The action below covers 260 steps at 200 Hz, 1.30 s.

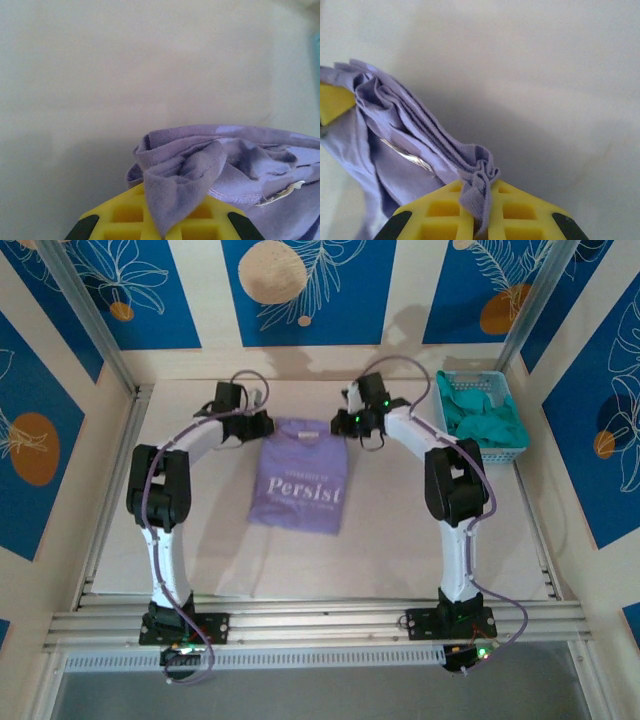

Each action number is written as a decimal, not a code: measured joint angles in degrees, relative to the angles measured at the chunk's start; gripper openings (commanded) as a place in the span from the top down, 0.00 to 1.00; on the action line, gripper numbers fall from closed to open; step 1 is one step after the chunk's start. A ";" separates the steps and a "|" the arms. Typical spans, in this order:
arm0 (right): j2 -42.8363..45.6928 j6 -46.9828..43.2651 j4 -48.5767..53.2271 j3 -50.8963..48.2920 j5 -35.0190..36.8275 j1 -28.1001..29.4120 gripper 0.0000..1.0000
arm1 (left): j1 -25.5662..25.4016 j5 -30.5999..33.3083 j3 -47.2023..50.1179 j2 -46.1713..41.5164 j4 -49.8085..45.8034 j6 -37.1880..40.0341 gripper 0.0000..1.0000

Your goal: Fold the inside-out t-shirt

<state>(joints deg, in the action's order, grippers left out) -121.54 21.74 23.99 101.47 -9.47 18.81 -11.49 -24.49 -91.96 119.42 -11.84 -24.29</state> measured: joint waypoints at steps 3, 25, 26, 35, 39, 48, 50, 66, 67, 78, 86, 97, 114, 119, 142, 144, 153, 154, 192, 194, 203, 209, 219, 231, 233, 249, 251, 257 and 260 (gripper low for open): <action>0.00 -0.15 0.13 1.62 0.00 -0.35 1.00 | 0.02 0.00 -1.25 0.00 0.52 -0.35 1.00; 0.07 -2.23 -0.07 12.98 -0.68 -2.67 1.00 | 0.13 -0.15 -8.72 -0.94 5.42 -1.57 1.00; 0.15 -2.40 -0.13 13.60 -0.72 -2.75 1.00 | 0.13 -0.17 -8.87 -1.03 5.62 -1.64 1.00; 0.70 -3.34 -0.68 16.35 -1.14 -3.21 1.00 | 0.11 -0.66 -10.01 -2.36 7.58 -2.25 1.00; 1.18 -3.76 -0.81 17.07 -1.25 -3.37 1.00 | 0.11 -1.01 -10.10 -3.10 8.52 -2.34 1.00; 2.84 -4.59 -1.42 16.96 -1.49 -3.52 1.00 | 0.07 -1.51 -9.79 -4.92 10.51 -2.69 1.00; 3.30 -4.83 -1.62 16.68 -1.55 -3.52 1.00 | 0.07 -1.64 -9.53 -5.38 11.15 -2.69 1.00; 8.02 -5.95 -4.22 11.08 -2.16 -3.04 1.00 | 0.07 -2.78 -4.55 -9.66 16.31 -3.39 1.00; 8.28 -5.97 -4.33 10.69 -2.19 -2.99 1.00 | 0.07 -2.93 -3.78 -10.16 16.83 -3.58 1.00; 12.09 -6.78 -6.60 4.15 -2.75 -2.38 1.00 | 0.07 -3.54 2.32 -13.42 20.96 -4.11 1.00; 14.49 -7.02 -8.11 -0.76 -3.04 -1.81 1.00 | 0.00 -4.15 7.41 -15.61 23.87 -4.50 1.00; 17.18 -7.17 -10.34 -7.48 -3.45 -1.07 1.00 | -0.07 -4.68 14.95 -17.90 27.87 -5.35 1.00; 20.31 -7.10 -12.70 -17.94 -4.22 0.28 1.00 | -0.31 -5.46 28.26 -20.70 33.27 -7.08 1.00; 20.96 -6.97 -12.96 -20.72 -4.39 0.70 1.00 | -0.37 -5.60 32.15 -21.35 34.42 -7.43 1.00; 24.06 -5.70 -13.20 -32.50 -4.63 3.43 1.00 | -1.20 -6.47 49.20 -25.35 38.27 -10.99 1.00; 24.41 -5.73 -13.11 -33.48 -4.63 3.74 1.00 | -1.25 -6.47 50.03 -25.59 38.47 -11.17 1.00; 25.99 -5.16 -12.28 -36.79 -4.42 4.94 1.00 | -1.64 -6.95 54.75 -28.06 39.10 -12.41 1.00; 26.12 -5.05 -12.22 -37.00 -4.39 5.05 1.00 | -1.66 -6.99 55.06 -28.28 39.12 -12.57 1.00; 31.26 -3.32 -10.51 -40.17 -2.84 8.41 1.00 | -2.21 -7.39 58.12 -34.84 40.98 -14.38 1.00; 31.26 -3.30 -10.47 -40.06 -2.69 8.41 1.00 | -2.21 -7.30 57.77 -34.82 40.96 -14.27 1.00; 30.91 -3.15 -9.99 -39.17 -1.86 8.15 1.00 | -2.21 -6.91 56.19 -34.32 40.50 -13.84 1.00; 30.27 -3.06 -9.60 -38.36 -1.20 7.89 1.00 | -2.21 -6.60 54.88 -33.62 40.09 -13.27 1.00; 28.57 -2.84 -9.03 -36.50 -0.35 7.21 1.00 | -2.21 -6.29 52.00 -31.76 39.28 -12.37 0.99; 25.44 -2.36 -8.04 -33.64 0.15 5.90 1.00 | -2.21 -5.44 47.93 -28.55 37.77 -11.06 0.97; 24.76 -2.27 -8.00 -33.11 0.33 5.66 1.00 | -2.21 -5.29 47.10 -27.89 37.55 -10.78 0.96; 19.28 -1.97 -6.91 -28.83 0.92 3.48 0.99 | -2.21 -3.87 40.79 -22.64 34.67 -8.55 0.92; 18.82 -1.92 -6.71 -28.37 0.96 3.30 0.99 | -2.21 -3.82 39.87 -21.99 34.16 -8.48 0.92; 16.46 -1.81 -6.25 -26.49 1.22 2.58 0.98 | -2.21 -3.39 37.40 -19.80 33.00 -7.67 0.89; 15.34 -1.75 -6.01 -25.55 1.55 2.32 0.96 | -2.25 -3.23 36.13 -18.75 32.52 -7.26 0.87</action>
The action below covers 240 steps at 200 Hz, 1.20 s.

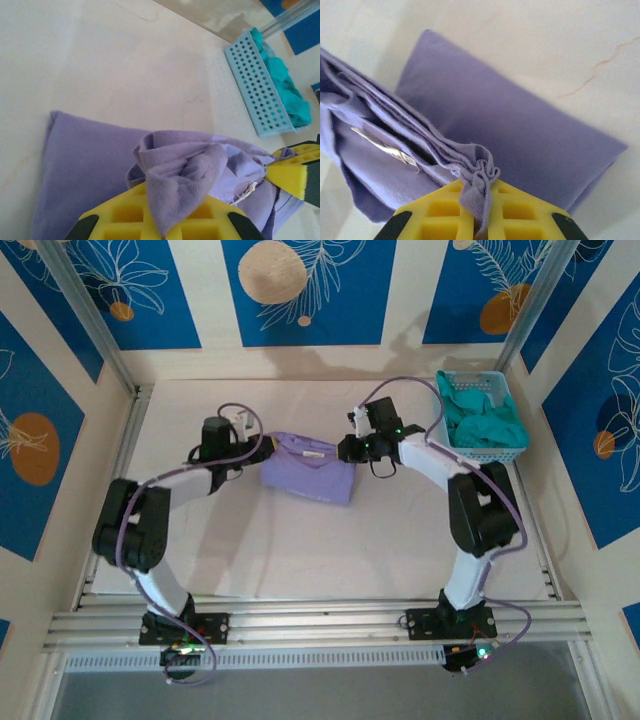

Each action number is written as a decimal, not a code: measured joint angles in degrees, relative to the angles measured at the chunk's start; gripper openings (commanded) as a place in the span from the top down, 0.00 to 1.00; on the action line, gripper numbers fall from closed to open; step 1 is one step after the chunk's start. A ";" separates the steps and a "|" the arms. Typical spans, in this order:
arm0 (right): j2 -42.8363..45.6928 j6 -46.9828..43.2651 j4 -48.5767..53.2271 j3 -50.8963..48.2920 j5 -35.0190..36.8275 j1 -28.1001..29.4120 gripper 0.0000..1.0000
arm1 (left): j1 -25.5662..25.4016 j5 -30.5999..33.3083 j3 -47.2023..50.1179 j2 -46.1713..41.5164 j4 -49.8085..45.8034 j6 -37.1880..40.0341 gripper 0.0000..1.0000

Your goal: Fold the inside-out t-shirt

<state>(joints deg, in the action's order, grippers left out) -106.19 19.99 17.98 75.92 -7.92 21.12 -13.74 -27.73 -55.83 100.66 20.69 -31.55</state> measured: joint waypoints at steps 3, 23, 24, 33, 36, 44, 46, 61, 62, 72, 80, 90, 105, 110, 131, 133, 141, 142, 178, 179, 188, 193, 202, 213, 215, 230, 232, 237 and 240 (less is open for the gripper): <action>-1.49 0.07 0.52 1.25 0.04 -0.37 0.95 | -0.02 0.26 -1.53 1.40 -0.70 0.42 0.85; -9.27 0.61 3.26 8.11 1.44 -2.01 0.80 | -0.15 1.49 -9.84 9.09 -4.42 2.82 0.64; -9.49 0.59 3.41 8.31 1.55 -2.05 0.79 | -0.15 1.57 -10.10 9.33 -4.61 2.78 0.62; -12.09 0.61 4.81 10.36 2.73 -2.73 0.69 | -0.15 2.40 -13.70 12.39 -7.17 3.32 0.52; -12.76 1.14 5.20 10.78 3.10 -2.95 0.66 | -0.15 2.49 -14.71 13.35 -7.89 4.28 0.49; -14.03 0.66 6.43 11.45 4.13 -3.54 0.60 | -0.15 3.28 -17.31 15.37 -10.27 4.76 0.44; -14.21 0.68 6.78 11.54 4.37 -3.67 0.59 | -0.15 3.69 -17.92 15.80 -10.97 4.79 0.42; -14.56 0.55 9.38 11.74 5.92 -4.50 0.51 | -0.15 6.36 -21.18 17.55 -15.98 6.69 0.35; -14.53 0.61 9.49 11.74 5.99 -4.55 0.50 | -0.15 6.51 -21.31 17.57 -16.22 6.88 0.35; -13.97 -0.09 10.43 11.72 6.84 -4.96 0.41 | -0.09 8.85 -22.45 17.57 -19.41 7.72 0.32; -13.07 -0.42 10.60 11.21 7.54 -5.20 0.36 | -0.09 10.21 -22.93 17.22 -21.49 8.20 0.29; -10.62 0.00 10.60 9.25 8.00 -5.35 0.31 | 0.00 10.88 -22.91 16.39 -23.69 9.07 0.22; -6.03 0.09 10.58 5.42 7.74 -5.25 0.26 | 0.02 10.36 -21.31 14.56 -25.66 9.68 0.17; -4.68 0.48 10.56 4.33 7.50 -5.16 0.25 | 0.07 9.68 -20.68 13.99 -26.10 9.84 0.16; -1.51 1.64 9.86 1.20 6.10 -4.59 0.23 | 0.09 5.33 -19.02 12.94 -26.73 10.16 0.16; -1.38 1.66 9.66 0.94 5.99 -4.55 0.23 | 0.09 5.09 -18.97 12.94 -26.73 10.16 0.16; -1.27 2.32 9.05 -0.04 5.62 -4.28 0.22 | 0.09 3.72 -18.71 12.94 -26.84 10.36 0.15; -1.27 2.43 8.98 -0.22 5.53 -4.26 0.22 | 0.09 3.48 -18.67 12.96 -26.86 10.40 0.15; -3.17 5.92 6.43 -3.54 2.49 -4.00 0.22 | 0.07 -0.57 -20.48 14.49 -27.67 11.19 0.16; -3.34 6.08 6.29 -3.58 2.34 -3.98 0.22 | 0.07 -0.63 -20.57 14.56 -27.67 11.21 0.17; -4.35 6.88 5.38 -3.67 1.51 -3.98 0.22 | 0.04 -1.25 -21.42 15.32 -27.71 11.32 0.17; -4.90 7.41 4.90 -3.67 1.01 -3.98 0.23 | 0.04 -1.62 -21.90 15.87 -27.80 11.41 0.18; -5.79 8.13 4.04 -3.67 0.31 -3.98 0.24 | 0.04 -2.14 -22.64 16.81 -27.91 11.63 0.20; -5.90 9.09 3.39 -3.65 -0.85 -4.13 0.25 | -0.04 -2.45 -23.45 17.99 -28.37 11.87 0.24; -5.90 9.29 3.15 -3.65 -1.03 -4.15 0.25 | -0.04 -2.49 -23.56 18.21 -28.48 12.07 0.25; -6.91 10.36 2.23 -2.99 -2.05 -4.15 0.29 | -0.07 -2.73 -23.93 19.43 -29.38 12.31 0.31; -7.04 10.43 2.14 -2.91 -2.27 -4.15 0.30 | -0.09 -2.80 -23.96 19.56 -29.53 12.28 0.32; -7.32 10.82 1.86 -2.67 -2.69 -4.15 0.31 | -0.17 -2.84 -23.96 19.85 -29.79 12.33 0.34; -7.50 11.13 1.57 -2.51 -2.89 -4.13 0.33 | -0.22 -2.93 -23.96 19.93 -29.99 12.41 0.36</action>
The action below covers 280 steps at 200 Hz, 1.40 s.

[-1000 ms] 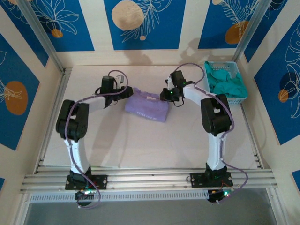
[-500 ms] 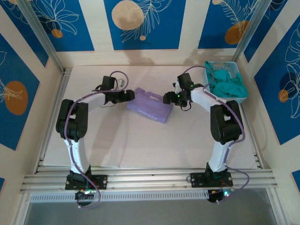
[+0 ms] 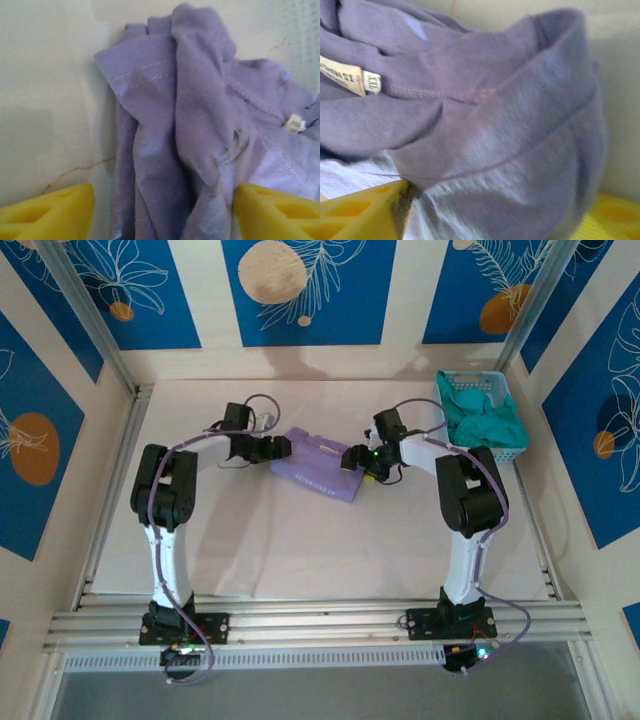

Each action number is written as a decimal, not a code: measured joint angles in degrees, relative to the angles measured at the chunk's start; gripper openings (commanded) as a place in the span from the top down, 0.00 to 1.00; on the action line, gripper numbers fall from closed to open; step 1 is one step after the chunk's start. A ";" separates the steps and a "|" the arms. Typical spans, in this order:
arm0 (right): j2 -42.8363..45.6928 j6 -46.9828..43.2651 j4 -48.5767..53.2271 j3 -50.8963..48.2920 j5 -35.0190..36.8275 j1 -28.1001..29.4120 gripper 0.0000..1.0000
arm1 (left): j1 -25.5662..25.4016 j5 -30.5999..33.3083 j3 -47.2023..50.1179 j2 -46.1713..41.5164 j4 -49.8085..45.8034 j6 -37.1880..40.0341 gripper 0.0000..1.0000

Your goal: Fold the inside-out t-shirt

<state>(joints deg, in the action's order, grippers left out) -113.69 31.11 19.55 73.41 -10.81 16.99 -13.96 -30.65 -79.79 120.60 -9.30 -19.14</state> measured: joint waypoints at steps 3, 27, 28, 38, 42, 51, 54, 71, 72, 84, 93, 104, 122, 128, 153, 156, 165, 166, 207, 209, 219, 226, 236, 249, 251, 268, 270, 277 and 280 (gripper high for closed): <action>-0.20 0.17 -0.28 0.11 -0.24 0.00 0.34 | -0.04 0.00 0.00 0.13 -0.07 0.11 0.38; -1.84 2.08 -1.99 1.14 -2.08 0.04 0.44 | -0.17 -0.96 -0.09 0.35 -0.35 -0.24 0.57; -1.88 2.19 -2.01 1.16 -2.08 0.04 0.45 | -0.17 -0.98 -0.09 0.35 -0.35 -0.24 0.57; -2.67 2.60 -2.60 1.75 -2.75 0.04 0.48 | -0.31 -1.46 0.15 0.35 -0.15 -1.40 0.65; -2.93 2.97 -2.71 1.97 -2.86 0.04 0.49 | -0.33 -1.73 0.31 0.35 -0.02 -1.40 0.66; -3.65 3.41 -3.21 2.51 -3.37 0.04 0.53 | -0.39 -2.10 0.81 0.35 0.35 -2.16 0.69; -3.78 3.72 -3.45 2.60 -3.41 0.04 0.54 | -0.39 -2.23 0.98 0.35 0.46 -2.10 0.69; -4.46 4.00 -4.61 2.80 -3.85 0.02 0.65 | -0.39 -2.38 2.16 0.35 0.74 -3.34 0.74; -4.50 4.09 -4.61 2.82 -3.87 0.02 0.66 | -0.39 -2.38 2.23 0.35 0.79 -3.39 0.74; -5.01 4.17 -5.05 3.02 -4.22 -0.04 0.71 | -0.39 -2.45 2.84 0.24 1.31 -3.93 0.76; -5.29 4.37 -5.18 3.13 -4.46 -0.15 0.72 | -0.37 -2.45 3.37 0.02 1.92 -4.50 0.77; -5.38 4.15 -5.09 3.30 -4.74 -0.31 0.71 | -0.37 -2.58 4.31 -0.39 2.86 -5.22 0.79; -5.40 3.21 -4.52 3.96 -4.92 -0.52 0.63 | -0.37 -2.97 5.86 -0.92 4.57 -6.54 0.86; -5.40 2.82 -4.17 4.22 -4.87 -0.52 0.60 | -0.37 -3.15 6.10 -0.94 5.11 -7.06 0.89; -5.22 1.36 -2.95 4.55 -4.24 -0.94 0.45 | -0.37 -3.65 6.45 -0.94 6.69 -8.46 1.00; -5.11 1.01 -2.91 4.55 -4.24 -0.96 0.44 | -0.37 -3.65 6.45 -0.94 6.78 -8.61 1.00; -4.37 0.59 -2.03 4.55 -3.50 -1.16 0.42 | -0.35 -3.63 6.45 -0.94 6.78 -8.76 1.00; -4.22 0.39 -1.88 4.55 -3.34 -1.25 0.41 | -0.35 -3.63 6.45 -0.94 6.78 -8.76 1.00; 2.78 -3.08 2.56 3.74 1.36 -3.93 0.34 | 1.16 -1.16 5.01 -2.14 1.36 -5.60 1.00; 3.15 -3.30 2.67 3.65 1.51 -4.04 0.34 | 1.25 -1.03 4.96 -2.25 0.98 -5.40 1.00; 6.10 -4.09 3.48 2.84 3.08 -4.57 0.34 | 2.34 0.74 4.44 -3.69 -1.97 -3.65 1.00; 7.96 -4.59 3.91 2.23 3.80 -4.72 0.34 | 3.45 2.34 4.07 -4.96 -4.28 -2.27 1.00; 10.49 -5.29 4.13 1.14 4.39 -4.74 0.33 | 5.16 4.48 3.50 -6.82 -7.34 -0.33 1.00; 13.40 -5.79 4.28 -0.35 4.68 -4.59 0.33 | 7.91 9.01 2.19 -9.14 -11.63 2.62 1.00; 13.79 -5.92 4.33 -0.59 4.68 -4.59 0.33 | 8.37 9.86 1.95 -9.53 -12.33 3.19 1.00; 16.24 -6.34 4.31 -2.86 4.63 -4.59 0.32 | 12.59 18.05 -0.83 -11.39 -17.33 7.23 1.00; 16.48 -6.36 4.33 -3.13 4.61 -4.59 0.32 | 12.90 18.67 -1.05 -11.47 -17.66 7.58 1.00; 16.96 -6.36 4.37 -3.93 4.61 -4.59 0.32 | 14.78 22.23 -2.32 -11.69 -19.21 9.20 1.00; 17.18 -6.36 4.44 -4.26 4.63 -4.59 0.32 | 15.65 23.89 -2.80 -11.69 -19.74 9.79 1.00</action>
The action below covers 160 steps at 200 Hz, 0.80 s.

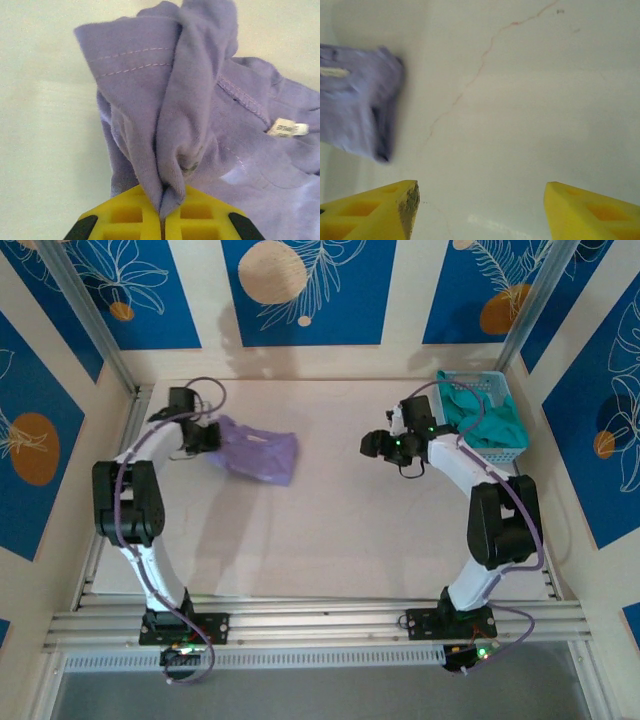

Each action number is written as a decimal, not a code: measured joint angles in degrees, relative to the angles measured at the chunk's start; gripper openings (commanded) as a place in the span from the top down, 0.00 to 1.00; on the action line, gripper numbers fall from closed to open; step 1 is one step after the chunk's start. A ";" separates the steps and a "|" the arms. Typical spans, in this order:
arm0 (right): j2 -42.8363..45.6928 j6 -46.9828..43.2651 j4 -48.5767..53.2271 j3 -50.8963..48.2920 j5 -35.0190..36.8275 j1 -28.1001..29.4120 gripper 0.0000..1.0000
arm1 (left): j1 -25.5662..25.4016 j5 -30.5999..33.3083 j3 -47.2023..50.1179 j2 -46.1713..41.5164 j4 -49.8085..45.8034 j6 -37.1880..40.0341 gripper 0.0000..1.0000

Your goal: Fold the inside-out t-shirt

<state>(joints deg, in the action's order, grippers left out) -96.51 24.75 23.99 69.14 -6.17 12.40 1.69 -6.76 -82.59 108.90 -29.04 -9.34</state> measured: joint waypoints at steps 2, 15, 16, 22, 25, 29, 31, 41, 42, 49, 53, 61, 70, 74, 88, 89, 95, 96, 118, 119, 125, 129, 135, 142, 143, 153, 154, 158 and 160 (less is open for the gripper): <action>0.11 -0.02 0.00 -0.26 -0.02 0.00 0.31 | 0.55 0.92 -0.35 0.00 -0.46 0.59 1.00; 0.66 -0.22 0.11 -1.53 -0.02 0.15 0.31 | 3.80 6.69 -2.25 0.28 -2.49 3.10 1.00; 0.70 -0.22 0.11 -1.62 -0.02 0.17 0.31 | 3.98 6.95 -2.38 0.31 -2.60 3.23 1.00; 0.76 -0.22 0.22 -2.01 -0.02 0.26 0.31 | 5.42 9.70 -3.63 0.76 -3.67 4.44 1.00; 0.79 -0.20 0.24 -2.12 -0.02 0.28 0.31 | 6.03 11.04 -4.31 1.09 -4.07 5.09 1.00; 0.81 -0.20 0.28 -2.23 -0.07 0.28 0.30 | 6.80 12.46 -5.22 1.57 -4.59 5.64 1.00; 0.81 -0.20 0.31 -2.29 -0.04 0.31 0.30 | 7.15 13.38 -5.75 1.90 -4.87 6.05 1.00; 0.81 -0.20 0.37 -2.43 -0.04 0.33 0.30 | 8.63 17.11 -8.31 3.72 -5.60 7.61 0.88; 0.81 -0.20 0.37 -2.43 -0.07 0.33 0.30 | 8.83 17.66 -8.72 4.00 -5.77 7.87 0.85; 0.81 -0.22 0.33 -2.45 -0.04 0.33 0.29 | 9.62 20.17 -10.54 5.42 -6.25 8.68 0.72; 0.81 -0.22 0.31 -2.45 0.00 0.33 0.29 | 9.97 21.77 -11.72 6.38 -6.40 9.53 0.65; 0.83 -0.42 0.35 -2.45 0.20 0.33 0.29 | 10.36 24.50 -13.77 8.22 -6.82 10.23 0.54; 0.85 -0.59 0.46 -2.45 0.76 0.33 0.27 | 10.49 26.93 -15.89 10.05 -7.23 10.34 0.47; 0.90 -0.66 0.50 -2.49 1.22 0.33 0.27 | 10.47 27.69 -16.52 10.64 -7.34 11.15 0.44; 1.70 -1.09 0.66 -3.39 3.32 0.39 0.24 | 10.23 29.68 -17.66 11.61 -7.76 11.04 0.35; 1.88 -1.27 0.72 -3.50 3.58 0.39 0.23 | 10.21 29.75 -17.66 11.61 -7.76 10.88 0.35; 2.51 -1.51 0.98 -4.04 4.85 0.57 0.20 | 10.12 30.29 -17.68 11.56 -7.91 10.71 0.32; 2.58 -1.60 1.01 -4.11 5.01 0.57 0.19 | 10.12 30.38 -17.68 11.56 -7.93 10.60 0.31; 6.38 -3.26 1.38 -6.60 11.41 1.49 0.08 | 9.66 30.80 -15.06 8.90 -6.45 8.09 0.16; 6.51 -3.23 1.38 -6.69 11.67 1.53 0.07 | 9.64 30.73 -14.82 8.66 -6.43 8.13 0.15; 7.87 -3.82 1.25 -7.45 13.94 2.03 0.04 | 9.42 30.32 -12.17 6.47 -5.40 7.06 0.11; 8.66 -4.02 1.05 -7.91 15.41 2.38 0.02 | 9.20 29.86 -10.25 4.74 -4.63 6.58 0.08; 9.86 -4.46 0.74 -8.61 17.84 3.02 0.01 | 8.79 28.98 -6.49 1.53 -3.10 5.75 0.03; 10.99 -4.98 0.28 -9.35 20.39 3.76 0.01 | 8.11 27.80 -1.18 -3.15 -0.87 4.46 0.00; 11.23 -5.22 0.17 -9.51 20.94 3.93 0.01 | 8.04 27.78 -0.59 -3.63 -0.52 4.13 0.00; 12.85 -6.19 -1.14 -10.91 25.00 5.16 0.01 | 6.67 26.05 7.17 -11.02 2.49 2.16 0.00; 12.98 -6.27 -1.27 -11.04 25.31 5.27 0.01 | 6.40 25.59 8.33 -12.28 2.89 2.12 0.00; 13.70 -6.64 -2.10 -11.87 27.08 5.86 0.01 | 5.88 25.18 11.10 -14.88 4.50 1.44 0.00; 14.08 -6.91 -2.58 -12.28 27.96 6.12 0.01 | 5.57 24.68 12.70 -16.57 5.20 0.96 0.00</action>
<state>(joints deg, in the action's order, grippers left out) -82.43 17.85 21.41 56.86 21.78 18.52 7.27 17.91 -69.89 92.33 -23.83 -8.38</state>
